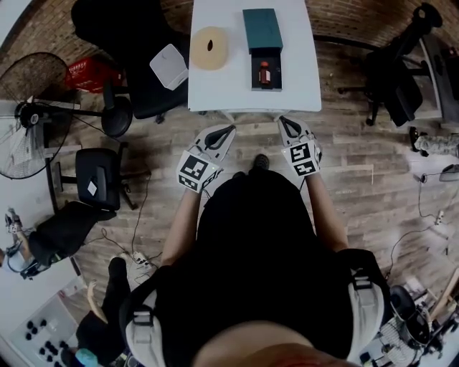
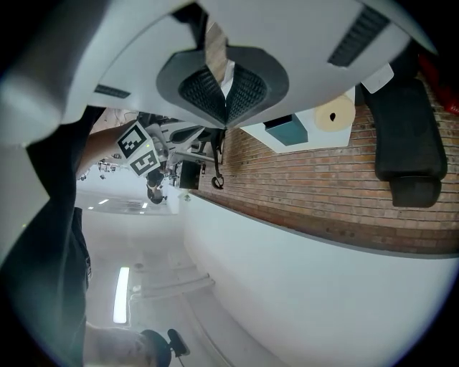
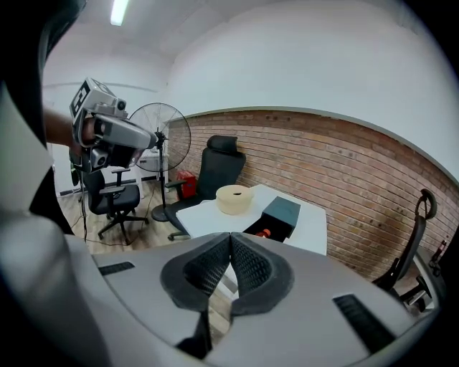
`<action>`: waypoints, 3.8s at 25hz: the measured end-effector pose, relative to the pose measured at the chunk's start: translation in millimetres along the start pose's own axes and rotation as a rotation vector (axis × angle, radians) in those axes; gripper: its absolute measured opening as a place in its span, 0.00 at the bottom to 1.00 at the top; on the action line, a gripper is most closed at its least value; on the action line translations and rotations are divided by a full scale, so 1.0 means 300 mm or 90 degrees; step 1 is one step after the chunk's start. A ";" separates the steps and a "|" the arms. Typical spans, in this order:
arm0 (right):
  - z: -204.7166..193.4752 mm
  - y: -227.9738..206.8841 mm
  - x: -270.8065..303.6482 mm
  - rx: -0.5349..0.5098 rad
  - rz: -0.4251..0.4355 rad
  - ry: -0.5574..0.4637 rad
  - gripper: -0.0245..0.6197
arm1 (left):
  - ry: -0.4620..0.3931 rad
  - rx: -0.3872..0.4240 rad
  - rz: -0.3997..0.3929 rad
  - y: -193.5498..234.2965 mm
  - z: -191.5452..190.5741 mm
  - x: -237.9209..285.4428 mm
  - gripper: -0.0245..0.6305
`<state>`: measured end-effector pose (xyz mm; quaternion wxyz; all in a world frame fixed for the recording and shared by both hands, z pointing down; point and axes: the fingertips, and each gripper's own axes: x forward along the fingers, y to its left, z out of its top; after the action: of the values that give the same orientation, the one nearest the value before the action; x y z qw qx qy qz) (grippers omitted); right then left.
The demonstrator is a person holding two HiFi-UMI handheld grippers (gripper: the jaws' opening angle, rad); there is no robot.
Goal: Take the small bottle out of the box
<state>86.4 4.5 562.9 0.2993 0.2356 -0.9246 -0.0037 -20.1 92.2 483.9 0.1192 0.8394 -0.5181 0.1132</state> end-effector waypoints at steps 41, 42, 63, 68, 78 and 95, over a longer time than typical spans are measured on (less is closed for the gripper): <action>0.012 -0.134 0.223 0.010 0.001 0.019 0.04 | 0.010 0.013 0.000 0.255 0.005 0.146 0.07; 0.021 -0.135 0.239 0.014 -0.005 0.020 0.04 | 0.009 0.012 -0.004 0.279 0.004 0.147 0.07; 0.091 -0.246 0.420 0.072 -0.076 0.031 0.04 | -0.001 0.035 -0.094 0.565 0.112 0.359 0.07; 0.081 -0.270 0.444 0.090 -0.094 0.041 0.04 | 0.002 0.045 -0.120 0.597 0.130 0.410 0.07; 0.066 -0.291 0.508 0.116 -0.117 0.063 0.04 | 0.013 0.051 -0.168 0.656 0.134 0.479 0.07; 0.026 -0.294 0.647 0.155 -0.124 0.091 0.05 | 0.042 0.067 -0.225 0.734 0.114 0.553 0.07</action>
<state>-17.6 -159.9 650.6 0.3319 0.3584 -0.8673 0.0962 -142.7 -154.4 521.9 0.1101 0.9182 -0.3518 0.1451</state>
